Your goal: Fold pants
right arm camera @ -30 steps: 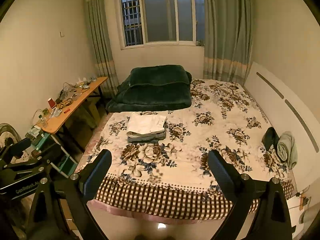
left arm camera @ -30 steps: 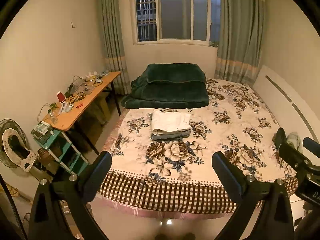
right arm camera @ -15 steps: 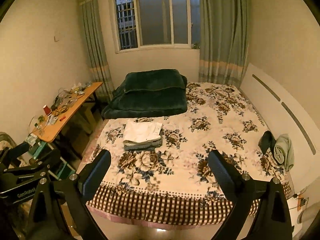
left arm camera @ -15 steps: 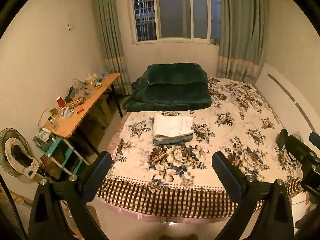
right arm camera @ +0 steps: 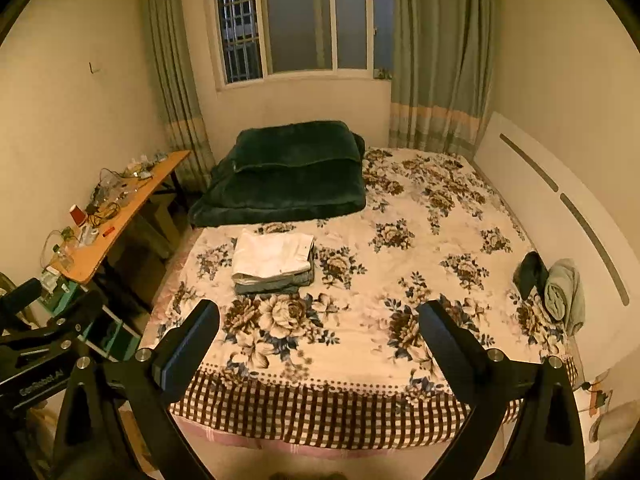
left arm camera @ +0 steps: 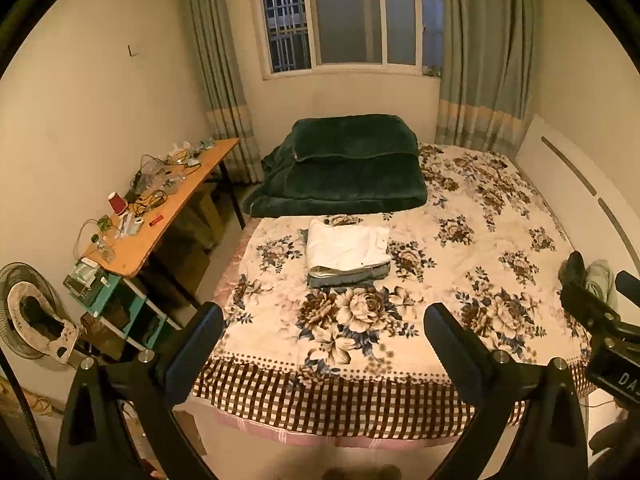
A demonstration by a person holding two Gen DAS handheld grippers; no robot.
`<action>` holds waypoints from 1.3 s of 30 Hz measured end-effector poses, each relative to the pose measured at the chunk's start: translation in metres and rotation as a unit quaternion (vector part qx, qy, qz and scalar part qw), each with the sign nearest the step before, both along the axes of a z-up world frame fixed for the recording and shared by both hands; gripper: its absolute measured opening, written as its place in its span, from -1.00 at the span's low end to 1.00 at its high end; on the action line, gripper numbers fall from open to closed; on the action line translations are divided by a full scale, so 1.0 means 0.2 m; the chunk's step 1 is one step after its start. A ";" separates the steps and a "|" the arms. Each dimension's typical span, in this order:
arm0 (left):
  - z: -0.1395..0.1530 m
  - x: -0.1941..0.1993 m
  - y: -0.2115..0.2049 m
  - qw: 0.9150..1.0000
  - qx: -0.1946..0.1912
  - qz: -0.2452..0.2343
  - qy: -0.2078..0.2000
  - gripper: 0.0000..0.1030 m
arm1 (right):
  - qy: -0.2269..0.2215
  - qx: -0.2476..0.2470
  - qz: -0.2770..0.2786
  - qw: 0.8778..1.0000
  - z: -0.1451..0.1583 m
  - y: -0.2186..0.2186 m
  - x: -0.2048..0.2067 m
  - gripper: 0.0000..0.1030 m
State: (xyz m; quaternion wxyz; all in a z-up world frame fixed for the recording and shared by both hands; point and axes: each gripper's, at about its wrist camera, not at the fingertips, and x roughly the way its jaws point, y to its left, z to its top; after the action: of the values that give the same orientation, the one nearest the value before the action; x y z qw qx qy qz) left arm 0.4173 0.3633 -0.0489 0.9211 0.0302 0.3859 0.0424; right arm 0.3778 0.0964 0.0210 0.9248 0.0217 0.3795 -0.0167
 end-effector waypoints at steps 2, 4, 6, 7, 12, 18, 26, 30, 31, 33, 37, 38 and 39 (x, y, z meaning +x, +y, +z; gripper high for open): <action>-0.01 0.01 0.00 1.000 -0.002 0.000 0.002 1.00 | 0.005 -0.003 -0.002 1.000 -0.03 0.00 0.02 0.98; -0.01 0.02 0.00 1.000 -0.003 0.003 0.002 1.00 | 0.010 0.000 -0.003 1.000 -0.05 0.00 0.04 0.98; 0.00 0.03 0.00 1.000 -0.004 0.001 -0.001 1.00 | 0.011 0.000 -0.006 1.000 -0.07 0.00 0.04 0.98; 0.00 0.03 0.00 1.000 -0.003 0.002 -0.002 1.00 | 0.010 -0.001 -0.007 1.000 -0.08 -0.01 0.05 0.98; 0.01 0.04 0.01 1.000 -0.005 0.000 -0.011 1.00 | 0.003 -0.003 -0.016 1.000 -0.09 -0.01 0.04 0.98; 0.02 0.04 0.00 1.000 -0.005 -0.001 -0.015 1.00 | -0.004 -0.007 -0.025 1.000 -0.10 -0.02 0.03 0.98; 0.02 0.04 -0.01 1.000 -0.004 -0.004 -0.017 1.00 | -0.005 -0.011 -0.026 1.000 -0.10 -0.02 0.03 0.98; 0.02 0.04 -0.01 1.000 -0.003 -0.003 -0.018 1.00 | -0.006 -0.010 -0.027 1.000 -0.10 -0.01 0.04 0.98; 0.02 0.04 -0.01 1.000 -0.005 -0.003 -0.018 1.00 | -0.006 -0.010 -0.027 1.000 -0.10 -0.02 0.04 0.98; 0.02 0.05 -0.02 1.000 -0.005 -0.004 -0.018 1.00 | -0.005 -0.010 -0.027 1.000 -0.10 -0.01 0.03 0.98; 0.02 0.05 -0.02 1.000 -0.004 -0.004 -0.018 1.00 | -0.006 -0.010 -0.027 1.000 -0.10 -0.01 0.04 0.98; 0.02 0.05 -0.01 1.000 -0.003 -0.004 -0.018 1.00 | -0.006 -0.010 -0.027 1.000 -0.10 -0.01 0.04 0.98; 0.02 0.06 -0.01 1.000 -0.003 -0.004 -0.018 1.00 | -0.006 -0.008 -0.027 1.000 -0.10 -0.01 0.04 0.98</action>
State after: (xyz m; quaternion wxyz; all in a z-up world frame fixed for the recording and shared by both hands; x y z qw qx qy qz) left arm 0.4285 0.3611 -0.0450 0.9280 0.0280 0.3696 0.0380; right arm 0.3850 0.0937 0.0011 0.9264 0.0245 0.3730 -0.0446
